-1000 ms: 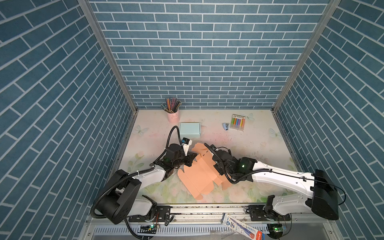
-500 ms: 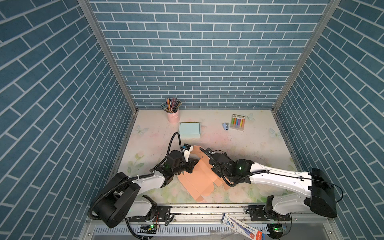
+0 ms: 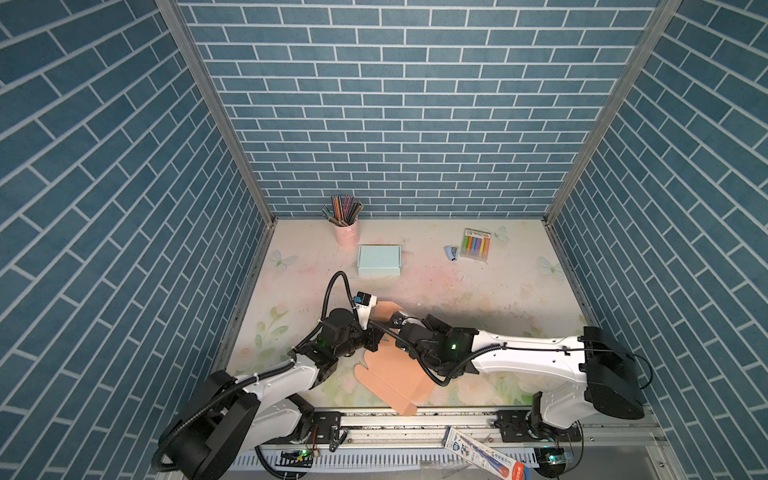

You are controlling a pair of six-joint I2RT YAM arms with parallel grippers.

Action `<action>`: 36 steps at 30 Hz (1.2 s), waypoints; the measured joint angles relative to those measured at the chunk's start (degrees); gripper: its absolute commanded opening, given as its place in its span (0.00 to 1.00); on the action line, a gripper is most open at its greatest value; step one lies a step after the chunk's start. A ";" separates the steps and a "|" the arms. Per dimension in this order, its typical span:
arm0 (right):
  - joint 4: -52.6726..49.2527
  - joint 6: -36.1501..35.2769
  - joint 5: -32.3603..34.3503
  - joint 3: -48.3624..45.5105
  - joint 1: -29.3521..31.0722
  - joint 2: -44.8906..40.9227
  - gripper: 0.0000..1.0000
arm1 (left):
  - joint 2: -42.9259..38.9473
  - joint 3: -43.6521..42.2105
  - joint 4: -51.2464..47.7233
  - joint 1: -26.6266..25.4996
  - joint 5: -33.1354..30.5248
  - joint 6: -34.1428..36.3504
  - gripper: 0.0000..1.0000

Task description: Fold the paper box

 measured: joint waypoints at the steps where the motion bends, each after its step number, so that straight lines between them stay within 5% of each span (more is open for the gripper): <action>1: -0.26 -0.20 0.79 0.00 0.00 0.66 0.00 | -1.03 -0.07 -0.33 0.35 0.07 0.00 0.00; 12: -0.15 -3.91 9.70 -0.15 2.45 2.58 0.00 | -10.40 -2.75 -4.24 14.21 2.25 -0.90 0.00; 17: 1.20 -6.71 13.99 -0.55 4.44 3.04 0.00 | -4.20 -1.44 -2.54 19.67 2.23 -0.90 0.00; 27: 4.72 -12.85 19.67 -1.31 5.03 7.80 0.00 | 19.39 10.05 4.68 19.23 5.22 1.33 0.00; 36: 8.13 -16.17 20.00 -1.97 4.46 7.82 0.00 | 27.78 14.14 8.11 13.62 7.93 4.09 0.00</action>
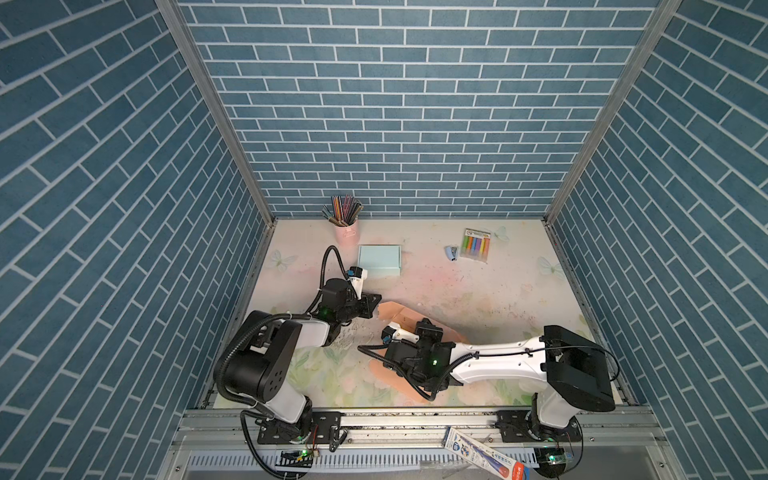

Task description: Fold the paper box

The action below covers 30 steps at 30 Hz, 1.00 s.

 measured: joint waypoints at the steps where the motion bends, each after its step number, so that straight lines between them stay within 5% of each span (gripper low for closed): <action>1: 0.39 -0.33 0.00 -0.20 -0.09 0.00 0.00 | 0.37 0.00 0.11 -0.57 0.09 0.11 0.00; 30: 7.63 -3.67 1.68 -4.04 -0.94 -0.28 0.00 | -10.08 -9.51 1.90 -9.40 0.39 -0.59 0.00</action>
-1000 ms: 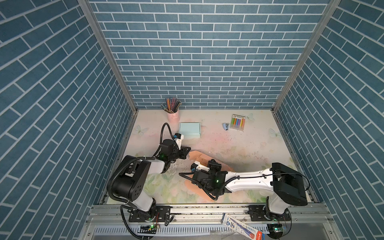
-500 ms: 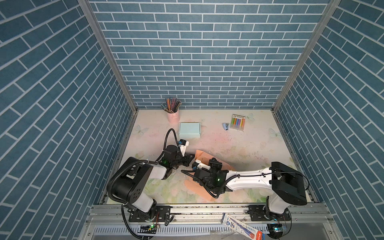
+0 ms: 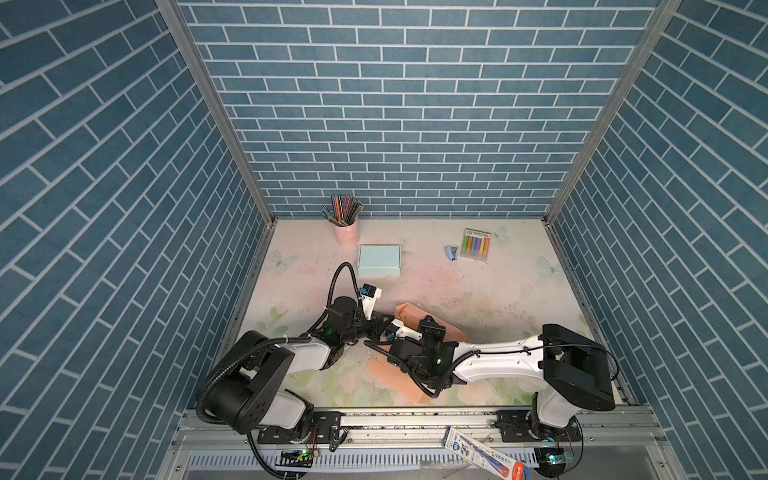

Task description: Fold the paper box

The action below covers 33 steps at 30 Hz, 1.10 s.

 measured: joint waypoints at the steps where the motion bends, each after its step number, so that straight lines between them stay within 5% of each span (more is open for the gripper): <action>1: 0.48 -0.48 0.31 -0.28 0.24 -0.04 0.00 | -0.04 -0.20 0.00 -0.04 -0.09 0.02 0.00; 15: 5.55 -4.20 0.39 -4.09 1.51 -2.73 0.00 | -0.02 -3.13 2.29 -1.62 -0.35 2.36 0.20; 33: 11.45 -9.57 1.03 -7.65 3.58 -3.85 0.00 | 0.83 -8.13 6.71 -4.00 -3.58 2.38 0.26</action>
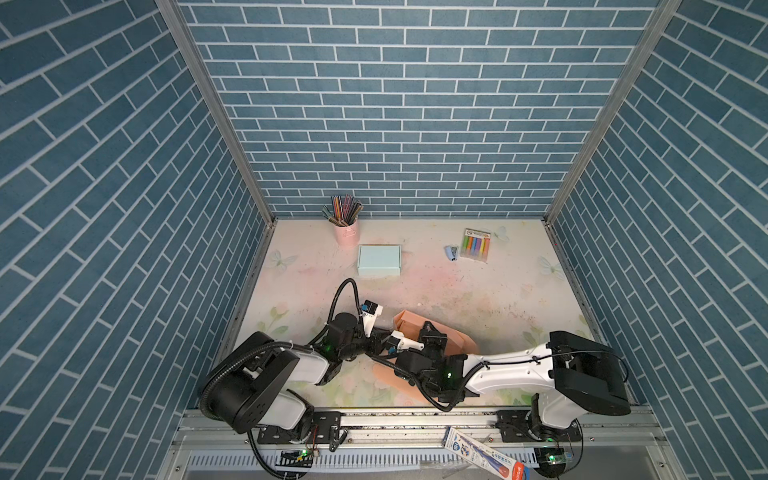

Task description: Fold the paper box

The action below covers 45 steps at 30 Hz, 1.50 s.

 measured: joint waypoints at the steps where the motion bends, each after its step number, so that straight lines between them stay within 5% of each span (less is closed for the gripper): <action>1: 0.20 -0.17 0.09 -0.04 0.26 0.04 0.00 | 0.00 -0.09 0.17 -0.02 -0.17 0.02 0.27; 20: 2.05 -1.66 2.29 -0.57 1.79 1.38 0.00 | 2.56 -0.81 4.83 -1.38 -2.97 3.58 0.46; 45: 4.22 -3.04 2.51 -1.38 2.05 1.31 0.00 | 5.33 -0.28 12.74 -4.55 1.07 6.10 0.44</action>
